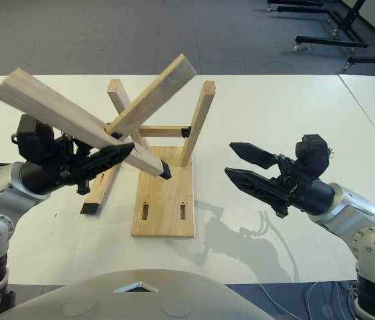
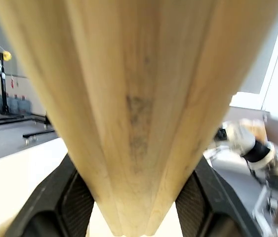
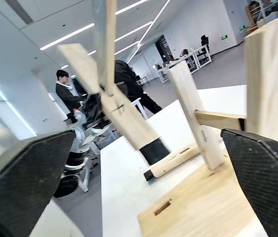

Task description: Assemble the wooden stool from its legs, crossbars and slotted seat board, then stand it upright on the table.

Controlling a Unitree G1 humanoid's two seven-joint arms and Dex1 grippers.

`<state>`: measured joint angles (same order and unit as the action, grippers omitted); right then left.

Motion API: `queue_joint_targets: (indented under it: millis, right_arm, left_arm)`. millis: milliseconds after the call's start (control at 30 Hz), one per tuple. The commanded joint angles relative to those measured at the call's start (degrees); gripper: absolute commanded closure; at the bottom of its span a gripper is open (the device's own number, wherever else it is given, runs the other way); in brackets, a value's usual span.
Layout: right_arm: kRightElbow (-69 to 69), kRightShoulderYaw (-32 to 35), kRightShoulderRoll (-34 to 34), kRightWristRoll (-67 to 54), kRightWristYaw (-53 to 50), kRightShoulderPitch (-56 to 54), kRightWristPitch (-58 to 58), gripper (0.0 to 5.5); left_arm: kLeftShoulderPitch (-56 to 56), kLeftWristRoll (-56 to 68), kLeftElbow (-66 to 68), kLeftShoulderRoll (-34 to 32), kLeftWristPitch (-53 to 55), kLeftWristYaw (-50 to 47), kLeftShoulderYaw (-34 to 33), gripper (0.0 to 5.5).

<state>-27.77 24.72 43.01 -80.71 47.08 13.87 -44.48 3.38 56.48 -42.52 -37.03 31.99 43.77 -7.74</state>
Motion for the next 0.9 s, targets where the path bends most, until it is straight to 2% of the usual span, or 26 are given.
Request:
queue_joint_targets:
  millis: [33,300,433,600,767,900]
  right_arm:
    - [1.1,1.0,0.0,1.6,-1.0,-0.5,0.0,0.10]
    - [7.0,-1.1,3.3,3.5,1.0,-7.0,-3.4,0.10]
    - [8.2,-1.7,3.8,4.2,1.8,-9.2,-4.6,0.10]
    - [8.4,-2.8,2.7,5.5,2.2,-9.7,-5.0,0.10]
    - [8.4,-3.4,1.9,5.9,2.1,-9.8,-4.8,0.10]
    - [8.7,-3.4,1.4,6.5,2.0,-9.8,-4.6,0.10]
  left_arm:
    - [4.4,-7.7,-1.2,-6.3,-3.2,6.2,-1.6,3.46]
    - [15.7,-18.5,-0.5,-6.4,-12.0,11.7,-0.7,3.46]
    - [14.3,-25.5,2.4,-3.5,-18.7,12.3,5.4,3.46]
    - [10.7,-31.6,8.1,0.0,-29.9,14.1,9.3,3.46]
    - [11.1,-34.9,11.3,-1.5,-35.3,16.8,10.2,3.46]
    - [11.8,-32.8,11.5,-4.1,-35.2,20.5,10.0,3.46]
